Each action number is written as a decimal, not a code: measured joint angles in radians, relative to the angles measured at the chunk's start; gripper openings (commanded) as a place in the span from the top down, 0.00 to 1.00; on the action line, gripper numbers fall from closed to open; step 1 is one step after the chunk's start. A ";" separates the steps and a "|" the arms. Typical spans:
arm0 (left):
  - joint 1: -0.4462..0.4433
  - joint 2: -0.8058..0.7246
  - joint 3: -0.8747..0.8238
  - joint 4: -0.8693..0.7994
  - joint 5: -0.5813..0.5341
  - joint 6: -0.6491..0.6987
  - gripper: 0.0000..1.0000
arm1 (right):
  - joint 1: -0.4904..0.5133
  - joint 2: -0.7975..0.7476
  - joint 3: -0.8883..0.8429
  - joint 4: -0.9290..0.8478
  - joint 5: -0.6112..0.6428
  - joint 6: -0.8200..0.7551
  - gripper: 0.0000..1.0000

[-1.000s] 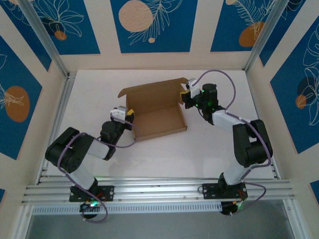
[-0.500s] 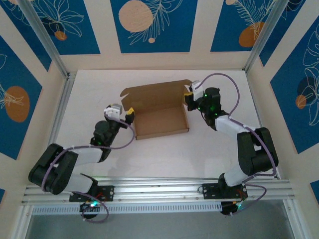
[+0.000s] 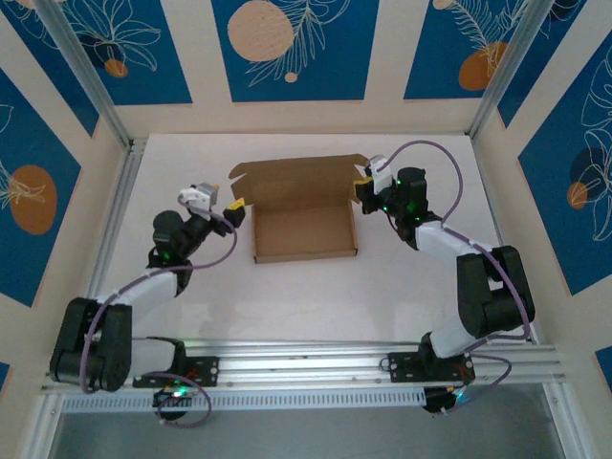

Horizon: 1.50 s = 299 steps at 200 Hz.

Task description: Fold the paper box

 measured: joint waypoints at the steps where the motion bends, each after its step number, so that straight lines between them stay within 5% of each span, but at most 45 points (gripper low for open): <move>1: 0.000 0.003 0.002 -0.001 0.003 0.000 0.21 | 0.000 0.000 0.000 0.000 -0.002 0.000 0.97; 46: 0.004 0.135 0.094 -0.051 0.078 0.038 0.31 | -0.002 -0.015 0.000 -0.012 -0.037 0.000 0.98; 114: -0.004 0.217 0.144 -0.039 0.116 0.053 0.80 | 0.007 -0.018 0.000 -0.025 -0.034 0.024 1.00; 167: -0.099 0.227 0.137 -0.009 -0.057 0.082 1.00 | 0.055 -0.018 0.008 -0.043 0.125 0.140 1.00; 299: -0.301 0.320 0.069 0.220 -0.554 -0.072 1.00 | 0.222 -0.014 0.000 -0.012 0.555 0.489 1.00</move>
